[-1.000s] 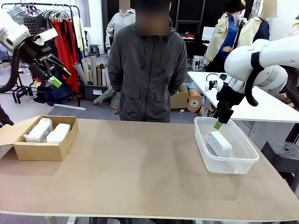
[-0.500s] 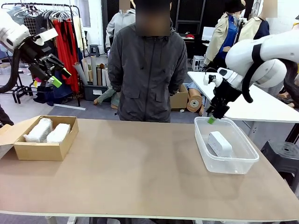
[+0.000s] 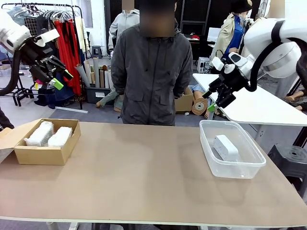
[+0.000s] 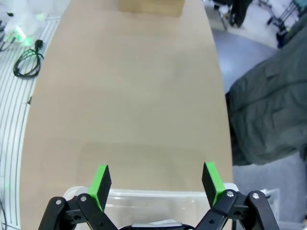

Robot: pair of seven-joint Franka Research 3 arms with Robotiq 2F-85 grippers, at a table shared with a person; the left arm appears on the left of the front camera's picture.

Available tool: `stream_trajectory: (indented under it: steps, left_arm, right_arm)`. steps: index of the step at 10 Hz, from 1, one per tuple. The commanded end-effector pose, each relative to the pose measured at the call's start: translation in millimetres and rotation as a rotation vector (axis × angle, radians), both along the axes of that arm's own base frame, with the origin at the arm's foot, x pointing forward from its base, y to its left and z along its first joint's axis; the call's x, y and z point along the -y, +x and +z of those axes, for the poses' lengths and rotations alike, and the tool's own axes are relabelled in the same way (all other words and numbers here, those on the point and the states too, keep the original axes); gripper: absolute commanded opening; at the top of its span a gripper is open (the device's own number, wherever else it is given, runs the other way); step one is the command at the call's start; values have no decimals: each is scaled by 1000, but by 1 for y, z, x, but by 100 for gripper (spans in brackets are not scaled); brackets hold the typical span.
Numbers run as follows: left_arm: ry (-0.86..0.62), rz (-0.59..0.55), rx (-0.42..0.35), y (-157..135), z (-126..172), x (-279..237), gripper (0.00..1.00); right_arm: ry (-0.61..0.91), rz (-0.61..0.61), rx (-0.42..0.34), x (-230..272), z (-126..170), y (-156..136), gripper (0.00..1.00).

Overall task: Separate and place wrapped and unwrapped clocks.
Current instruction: If the picked Digital clock is wrapped, place it in the Package Box ; if not, place it in the Organizing box.

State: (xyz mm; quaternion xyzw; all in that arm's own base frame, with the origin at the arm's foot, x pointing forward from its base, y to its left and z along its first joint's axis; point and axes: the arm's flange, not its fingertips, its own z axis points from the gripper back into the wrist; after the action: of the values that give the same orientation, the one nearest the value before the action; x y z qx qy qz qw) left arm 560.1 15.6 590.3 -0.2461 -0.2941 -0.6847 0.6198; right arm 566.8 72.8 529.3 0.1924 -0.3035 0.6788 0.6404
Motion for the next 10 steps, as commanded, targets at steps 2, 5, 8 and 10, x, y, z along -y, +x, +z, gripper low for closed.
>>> stream_trajectory:
  steps: [2, 5, 8, 10]
  left_arm:
    - [9, -2, -1, -1, 0, 0, 100]
    - [9, -2, -1, -1, 0, 0, 100]
    - [9, -2, -1, -1, 0, 0, 100]
    - [9, -2, -1, -1, 0, 0, 100]
  right_arm:
    - [157, 1, -15, 14, 16, 4, 100]
    - [233, -74, -19, 15, 26, 9, 100]
    - [234, -159, -51, 8, 32, 22, 100]
    - [206, -207, -80, 5, 30, 35, 100]
